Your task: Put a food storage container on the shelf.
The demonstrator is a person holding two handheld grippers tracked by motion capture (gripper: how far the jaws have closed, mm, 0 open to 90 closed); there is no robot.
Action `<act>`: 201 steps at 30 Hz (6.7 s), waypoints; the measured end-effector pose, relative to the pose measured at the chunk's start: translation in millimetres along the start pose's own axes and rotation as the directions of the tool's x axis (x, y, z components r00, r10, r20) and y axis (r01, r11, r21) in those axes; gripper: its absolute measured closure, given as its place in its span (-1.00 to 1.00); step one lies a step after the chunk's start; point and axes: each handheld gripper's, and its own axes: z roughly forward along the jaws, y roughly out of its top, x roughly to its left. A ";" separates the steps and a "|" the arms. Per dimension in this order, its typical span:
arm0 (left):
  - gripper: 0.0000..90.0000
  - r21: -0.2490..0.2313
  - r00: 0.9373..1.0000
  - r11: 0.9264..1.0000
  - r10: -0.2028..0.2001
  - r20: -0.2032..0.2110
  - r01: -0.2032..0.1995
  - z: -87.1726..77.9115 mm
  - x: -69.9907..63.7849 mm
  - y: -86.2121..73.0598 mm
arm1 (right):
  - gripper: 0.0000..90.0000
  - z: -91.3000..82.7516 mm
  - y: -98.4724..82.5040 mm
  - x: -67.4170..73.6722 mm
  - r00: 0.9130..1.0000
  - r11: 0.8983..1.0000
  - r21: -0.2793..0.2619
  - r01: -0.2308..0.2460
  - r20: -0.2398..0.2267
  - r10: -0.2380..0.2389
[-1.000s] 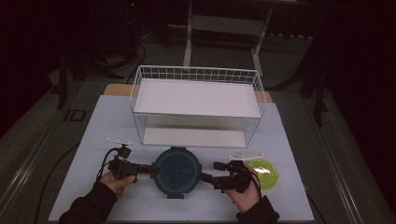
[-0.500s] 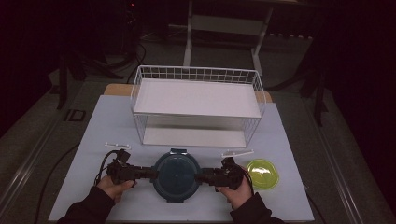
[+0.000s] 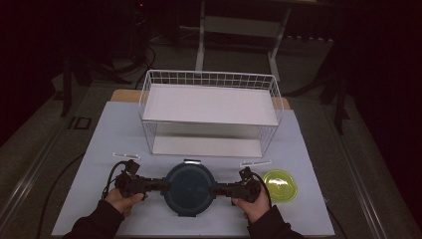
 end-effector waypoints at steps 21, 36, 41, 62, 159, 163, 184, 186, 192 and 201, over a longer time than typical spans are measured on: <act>0.29 -0.029 1.000 1.000 -0.009 -0.002 0.009 -6.9 -20.7 13.2 | 0.26 -11.5 5.9 13.1 1.000 1.000 -0.025 -0.007 0.020 0.007; 0.29 -0.085 0.999 0.995 0.045 -0.007 -0.045 -18.4 -53.9 53.5 | 0.26 -42.6 40.4 34.4 0.999 0.996 -0.088 0.021 0.032 -0.018; 0.29 -0.105 0.997 0.991 0.081 -0.009 -0.081 -24.5 -67.0 69.7 | 0.26 -54.7 53.8 45.8 0.999 0.992 -0.115 0.042 0.039 -0.038; 0.29 -0.173 0.988 0.973 0.152 -0.005 -0.151 -31.7 -103.5 157.9 | 0.26 -108.1 133.3 66.4 0.993 0.967 -0.235 0.103 0.073 -0.088; -1.00 -0.294 0.865 0.826 0.391 -0.315 -0.481 -16.9 -104.7 72.2 | 1.00 -68.2 152.4 100.5 0.952 0.959 -0.086 0.271 0.167 -0.255; -1.00 -0.286 0.869 0.834 0.385 -0.312 -0.472 -12.1 -99.0 63.3 | 1.00 -64.4 157.5 94.9 0.963 0.966 -0.108 0.236 0.161 -0.218; -1.00 -0.294 0.880 0.843 0.364 -0.304 -0.450 -5.1 -87.2 49.8 | 1.00 -55.1 175.0 82.6 0.956 0.967 -0.135 0.215 0.233 -0.180; -1.00 -0.295 0.878 0.840 0.369 -0.306 -0.455 -5.3 -87.4 48.6 | 1.00 -55.3 174.5 82.0 0.957 0.967 -0.142 0.211 0.232 -0.175; -1.00 -0.285 0.867 0.833 0.387 -0.313 -0.475 -7.2 -86.0 42.8 | 0.99 -57.7 165.7 84.3 0.954 0.963 -0.135 0.233 0.223 -0.199; -1.00 -0.311 0.855 0.806 0.415 -0.311 -0.504 -12.0 -85.4 24.9 | 0.39 -70.6 146.2 82.7 0.951 0.953 -0.151 0.262 0.209 -0.229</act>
